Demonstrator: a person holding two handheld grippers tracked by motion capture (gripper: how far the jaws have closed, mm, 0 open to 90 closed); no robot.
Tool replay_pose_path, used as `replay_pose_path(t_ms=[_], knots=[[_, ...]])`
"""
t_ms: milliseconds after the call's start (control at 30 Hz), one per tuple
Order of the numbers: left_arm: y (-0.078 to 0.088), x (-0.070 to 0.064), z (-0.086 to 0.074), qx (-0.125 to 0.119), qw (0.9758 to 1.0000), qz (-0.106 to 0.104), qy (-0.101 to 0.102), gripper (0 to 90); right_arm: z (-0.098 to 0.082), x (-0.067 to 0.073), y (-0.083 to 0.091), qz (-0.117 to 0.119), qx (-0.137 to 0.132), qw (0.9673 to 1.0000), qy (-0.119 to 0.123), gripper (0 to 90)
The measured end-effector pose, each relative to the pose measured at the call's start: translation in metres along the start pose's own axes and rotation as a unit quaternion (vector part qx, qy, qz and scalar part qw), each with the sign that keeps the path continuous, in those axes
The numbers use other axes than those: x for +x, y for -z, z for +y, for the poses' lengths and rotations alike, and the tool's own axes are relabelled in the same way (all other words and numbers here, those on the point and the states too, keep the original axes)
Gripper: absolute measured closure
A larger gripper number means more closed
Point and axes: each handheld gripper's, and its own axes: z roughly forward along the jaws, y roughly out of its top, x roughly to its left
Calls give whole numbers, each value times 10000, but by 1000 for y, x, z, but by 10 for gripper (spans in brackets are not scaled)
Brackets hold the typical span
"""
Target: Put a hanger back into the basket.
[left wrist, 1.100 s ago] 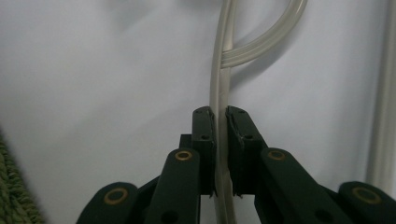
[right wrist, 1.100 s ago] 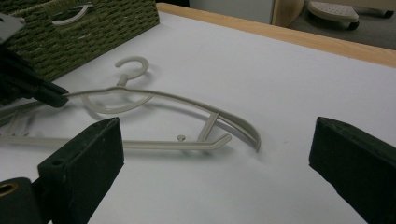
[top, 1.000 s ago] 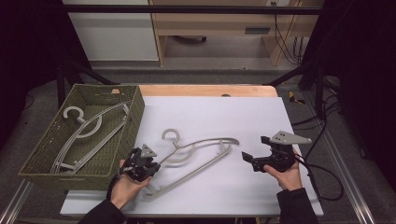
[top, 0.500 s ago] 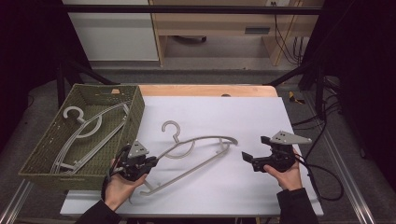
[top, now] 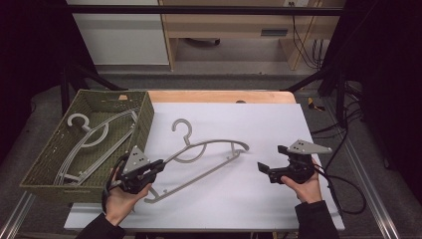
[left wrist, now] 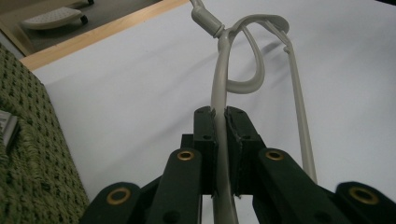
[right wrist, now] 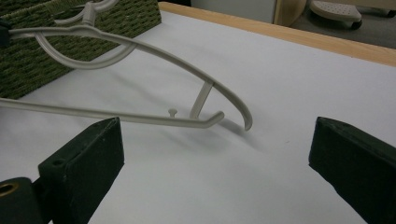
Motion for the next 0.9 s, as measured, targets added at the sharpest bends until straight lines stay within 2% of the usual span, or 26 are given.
replay_pose_path(t_ms=[67,267,400,567,700,900], knots=[[4,2,2,-43,10000,29,-32,832,0,0,0,5,4,10000,15,35],[21,14,8,-353,9992,164,75,832,0,-1,1,3,-14,10000,16,35],[38,24,14,-604,9975,347,87,831,0,-1,2,-15,-10,10000,21,34],[51,32,19,-768,9956,521,89,831,1,-1,3,-49,-54,10000,-18,33],[61,45,26,-918,9934,663,158,831,2,-2,6,-64,-77,9999,-13,33],[76,62,38,-1010,9908,903,76,831,2,-3,8,-64,-102,9999,-11,33]])
